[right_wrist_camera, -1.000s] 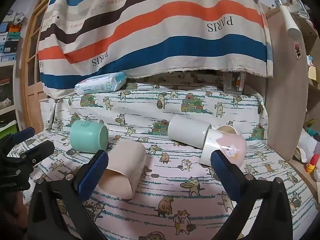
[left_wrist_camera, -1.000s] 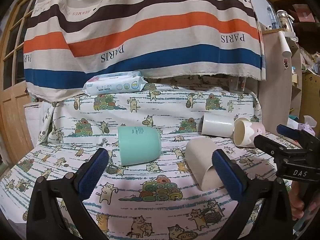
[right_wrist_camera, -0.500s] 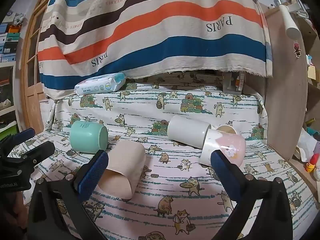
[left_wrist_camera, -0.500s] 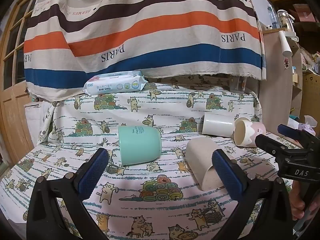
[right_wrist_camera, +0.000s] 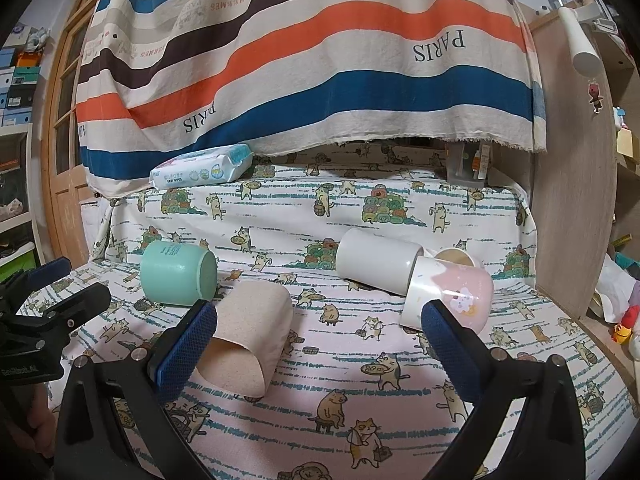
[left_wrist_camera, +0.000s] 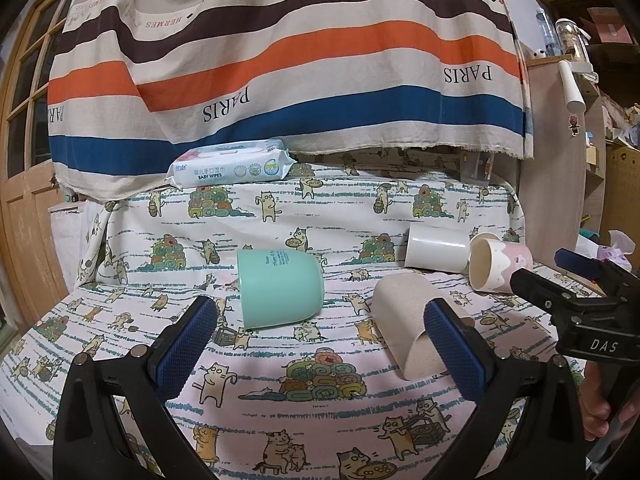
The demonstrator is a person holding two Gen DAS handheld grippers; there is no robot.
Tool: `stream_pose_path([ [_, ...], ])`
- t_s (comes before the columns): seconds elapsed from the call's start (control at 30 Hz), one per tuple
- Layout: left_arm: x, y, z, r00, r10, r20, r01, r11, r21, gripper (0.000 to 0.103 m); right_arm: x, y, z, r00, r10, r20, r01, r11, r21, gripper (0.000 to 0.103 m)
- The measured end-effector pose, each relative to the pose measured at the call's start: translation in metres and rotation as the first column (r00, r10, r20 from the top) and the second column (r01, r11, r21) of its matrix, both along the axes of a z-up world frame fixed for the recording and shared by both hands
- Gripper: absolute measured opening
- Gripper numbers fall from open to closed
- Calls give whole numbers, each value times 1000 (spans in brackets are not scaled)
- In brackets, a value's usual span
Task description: Flip cup upside down
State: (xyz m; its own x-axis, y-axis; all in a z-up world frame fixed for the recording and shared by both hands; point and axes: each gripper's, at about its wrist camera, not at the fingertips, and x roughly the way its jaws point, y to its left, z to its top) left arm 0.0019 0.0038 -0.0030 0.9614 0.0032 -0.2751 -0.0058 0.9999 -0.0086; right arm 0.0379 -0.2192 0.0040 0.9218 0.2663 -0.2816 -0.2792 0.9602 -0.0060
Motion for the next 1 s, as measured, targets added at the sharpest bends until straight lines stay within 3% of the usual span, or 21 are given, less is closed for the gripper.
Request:
stream_pose_path([
  [1.0, -4, 1, 3, 1000, 7, 15, -6, 1000, -8, 103, -4, 8, -4, 1000, 1, 11, 0, 1000, -14, 103],
])
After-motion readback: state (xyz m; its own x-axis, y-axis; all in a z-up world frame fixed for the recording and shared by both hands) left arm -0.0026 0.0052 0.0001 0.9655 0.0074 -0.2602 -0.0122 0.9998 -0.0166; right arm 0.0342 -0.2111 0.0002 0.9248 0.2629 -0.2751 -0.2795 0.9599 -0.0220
